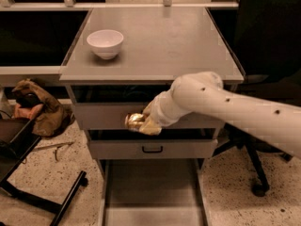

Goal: Pick orange can from bottom drawer and place on counter

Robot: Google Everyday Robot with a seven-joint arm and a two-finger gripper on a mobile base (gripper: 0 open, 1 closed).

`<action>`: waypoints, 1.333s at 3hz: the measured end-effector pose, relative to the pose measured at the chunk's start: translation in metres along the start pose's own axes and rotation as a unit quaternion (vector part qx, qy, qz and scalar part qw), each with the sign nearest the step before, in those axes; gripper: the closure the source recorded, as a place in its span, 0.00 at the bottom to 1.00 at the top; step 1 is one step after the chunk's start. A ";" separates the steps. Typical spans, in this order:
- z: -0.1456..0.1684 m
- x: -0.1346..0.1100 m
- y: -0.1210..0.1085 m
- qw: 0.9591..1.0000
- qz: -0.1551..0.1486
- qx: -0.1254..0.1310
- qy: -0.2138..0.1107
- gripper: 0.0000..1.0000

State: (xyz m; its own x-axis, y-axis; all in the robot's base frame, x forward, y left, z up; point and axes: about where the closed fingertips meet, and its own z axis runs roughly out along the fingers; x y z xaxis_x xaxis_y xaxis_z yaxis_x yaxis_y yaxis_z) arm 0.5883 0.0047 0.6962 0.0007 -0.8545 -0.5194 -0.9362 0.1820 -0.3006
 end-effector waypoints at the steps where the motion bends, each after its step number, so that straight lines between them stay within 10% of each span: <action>1: -0.066 -0.031 -0.054 0.999 -0.009 0.038 0.006 1.00; 4: -0.137 -0.073 -0.041 0.996 -0.036 0.083 0.000 1.00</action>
Offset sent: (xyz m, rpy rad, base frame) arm 0.0213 -0.0130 0.0691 -0.0187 -0.0581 -0.0223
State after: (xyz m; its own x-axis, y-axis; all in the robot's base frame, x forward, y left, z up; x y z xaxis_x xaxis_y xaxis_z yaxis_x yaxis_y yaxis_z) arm 0.5788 -0.0069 0.8563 0.0662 -0.8688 -0.4908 -0.8624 0.1976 -0.4661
